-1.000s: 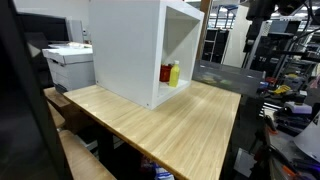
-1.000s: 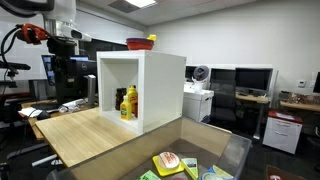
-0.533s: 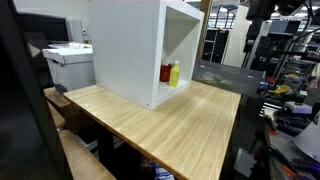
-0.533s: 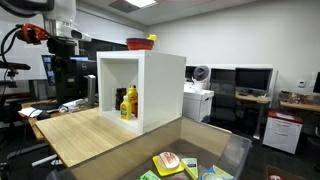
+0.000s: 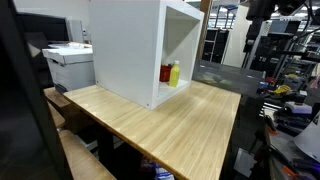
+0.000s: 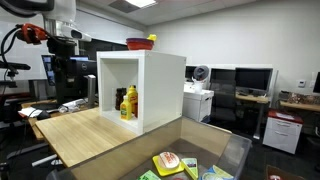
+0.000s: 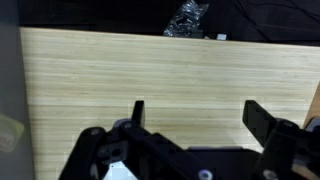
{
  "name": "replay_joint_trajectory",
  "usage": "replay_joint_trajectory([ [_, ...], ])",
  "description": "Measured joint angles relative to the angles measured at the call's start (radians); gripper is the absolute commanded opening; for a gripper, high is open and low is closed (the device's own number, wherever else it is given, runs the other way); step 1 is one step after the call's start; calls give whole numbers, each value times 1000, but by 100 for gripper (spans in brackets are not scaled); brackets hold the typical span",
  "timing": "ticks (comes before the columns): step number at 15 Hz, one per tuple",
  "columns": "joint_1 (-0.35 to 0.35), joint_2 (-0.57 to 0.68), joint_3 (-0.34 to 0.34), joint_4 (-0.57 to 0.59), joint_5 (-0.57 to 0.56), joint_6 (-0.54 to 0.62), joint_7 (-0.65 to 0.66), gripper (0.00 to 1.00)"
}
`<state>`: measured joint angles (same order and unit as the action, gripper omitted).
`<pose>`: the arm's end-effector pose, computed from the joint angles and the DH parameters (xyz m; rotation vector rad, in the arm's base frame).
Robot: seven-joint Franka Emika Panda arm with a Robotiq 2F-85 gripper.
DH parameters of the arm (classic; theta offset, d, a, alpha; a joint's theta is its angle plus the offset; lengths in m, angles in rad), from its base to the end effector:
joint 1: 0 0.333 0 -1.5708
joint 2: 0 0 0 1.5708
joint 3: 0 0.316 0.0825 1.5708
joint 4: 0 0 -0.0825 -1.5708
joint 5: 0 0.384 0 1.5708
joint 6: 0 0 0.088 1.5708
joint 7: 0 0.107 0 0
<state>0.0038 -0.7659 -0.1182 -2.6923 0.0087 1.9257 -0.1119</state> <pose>0.3157 -0.0351 0.4531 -3.0513 -0.0419 -0.0067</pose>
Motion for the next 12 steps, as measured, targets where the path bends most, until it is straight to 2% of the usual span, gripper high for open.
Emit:
replay_joint_trajectory([
  [12,-5,7,-7,10,0,1,3,100],
])
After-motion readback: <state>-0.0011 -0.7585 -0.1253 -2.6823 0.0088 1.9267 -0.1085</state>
